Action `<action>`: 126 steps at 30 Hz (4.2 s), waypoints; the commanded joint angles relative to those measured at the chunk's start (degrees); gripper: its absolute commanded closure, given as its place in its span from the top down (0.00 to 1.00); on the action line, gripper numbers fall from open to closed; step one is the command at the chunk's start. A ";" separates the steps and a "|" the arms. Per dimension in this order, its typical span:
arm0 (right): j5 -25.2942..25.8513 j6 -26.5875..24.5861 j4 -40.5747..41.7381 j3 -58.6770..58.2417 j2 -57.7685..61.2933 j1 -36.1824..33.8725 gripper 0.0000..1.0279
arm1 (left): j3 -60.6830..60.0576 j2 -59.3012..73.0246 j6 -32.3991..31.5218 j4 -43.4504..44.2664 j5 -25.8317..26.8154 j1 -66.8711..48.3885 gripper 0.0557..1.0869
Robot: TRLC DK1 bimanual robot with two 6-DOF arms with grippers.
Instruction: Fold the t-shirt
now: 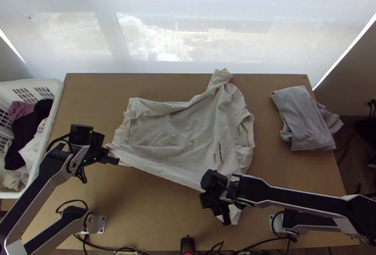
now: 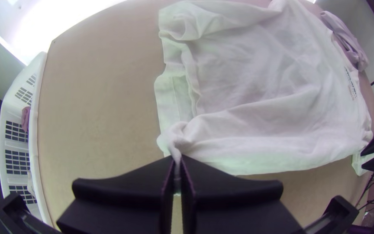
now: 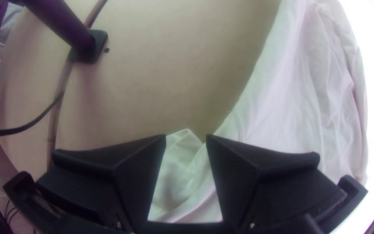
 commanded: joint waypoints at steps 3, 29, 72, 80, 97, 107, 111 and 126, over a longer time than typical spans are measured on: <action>-0.09 -0.58 1.49 -0.27 2.53 0.39 0.45 | -0.19 -0.19 0.02 -0.04 0.04 0.16 0.03; -0.26 -2.16 5.01 -0.18 4.20 -0.05 0.03 | -0.45 0.34 1.52 0.23 0.04 2.18 0.03; -28.48 5.40 -16.88 14.67 5.69 -0.14 0.96 | 1.57 -14.60 2.05 -12.52 0.04 5.52 0.90; -24.87 4.08 -18.46 19.68 1.91 -18.42 0.96 | 3.86 -17.86 7.23 -9.53 0.04 13.25 0.94; -10.55 3.20 -22.15 33.48 -0.90 -47.86 0.96 | 31.54 32.68 0.90 13.06 0.40 1.48 0.94; -8.26 3.20 -22.42 32.25 -2.13 -52.43 0.96 | 39.28 46.48 0.29 11.92 0.40 -0.98 0.94; -7.82 2.94 -22.42 32.07 -2.30 -53.66 0.96 | 39.28 49.38 -0.33 11.39 0.40 -1.16 0.94; -5.27 1.79 -22.50 28.03 -4.50 -56.83 0.96 | 43.50 54.83 -4.46 7.44 0.40 -5.03 0.76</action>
